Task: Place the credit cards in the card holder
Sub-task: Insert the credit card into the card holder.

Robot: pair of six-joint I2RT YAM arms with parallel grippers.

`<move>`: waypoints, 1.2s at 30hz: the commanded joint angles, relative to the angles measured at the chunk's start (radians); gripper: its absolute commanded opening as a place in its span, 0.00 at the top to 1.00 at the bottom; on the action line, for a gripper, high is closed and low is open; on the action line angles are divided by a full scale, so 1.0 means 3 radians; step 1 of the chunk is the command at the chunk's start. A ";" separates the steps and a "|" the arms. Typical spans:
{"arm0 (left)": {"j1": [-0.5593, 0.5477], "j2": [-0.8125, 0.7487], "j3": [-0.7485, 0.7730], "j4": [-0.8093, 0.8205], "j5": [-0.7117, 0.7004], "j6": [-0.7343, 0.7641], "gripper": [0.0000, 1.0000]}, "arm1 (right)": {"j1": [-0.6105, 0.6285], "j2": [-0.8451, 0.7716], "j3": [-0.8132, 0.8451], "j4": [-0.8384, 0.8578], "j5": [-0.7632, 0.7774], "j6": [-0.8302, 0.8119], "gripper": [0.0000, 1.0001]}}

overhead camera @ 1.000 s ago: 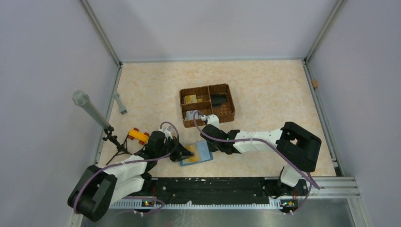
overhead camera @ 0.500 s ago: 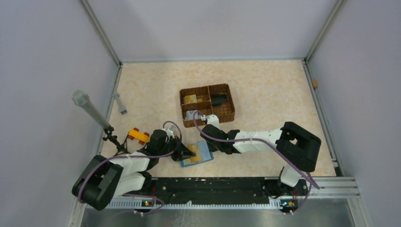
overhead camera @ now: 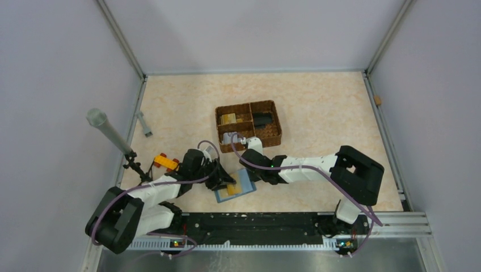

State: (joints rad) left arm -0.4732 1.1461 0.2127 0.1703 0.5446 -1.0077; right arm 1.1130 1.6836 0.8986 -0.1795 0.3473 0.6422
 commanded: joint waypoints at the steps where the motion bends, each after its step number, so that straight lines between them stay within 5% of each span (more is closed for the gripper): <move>1: -0.0012 -0.0047 0.0358 -0.0823 -0.0170 0.0428 0.56 | 0.0056 0.0041 0.0071 -0.0044 0.0074 0.0035 1.00; 11: -0.0013 -0.0210 0.0529 -0.1403 -0.0301 0.0569 0.42 | 0.0051 -0.0010 0.0052 -0.0049 0.0110 0.0037 1.00; 36: -0.0379 0.0427 0.0541 0.0070 -0.0252 -0.0076 0.50 | 0.0054 -0.0047 -0.0028 0.0018 0.0063 0.0089 1.00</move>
State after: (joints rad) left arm -0.5606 1.2419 0.3378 0.0853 0.4904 -1.0027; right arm 1.1172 1.6833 0.8974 -0.1791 0.3592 0.6556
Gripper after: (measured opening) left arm 0.499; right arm 0.161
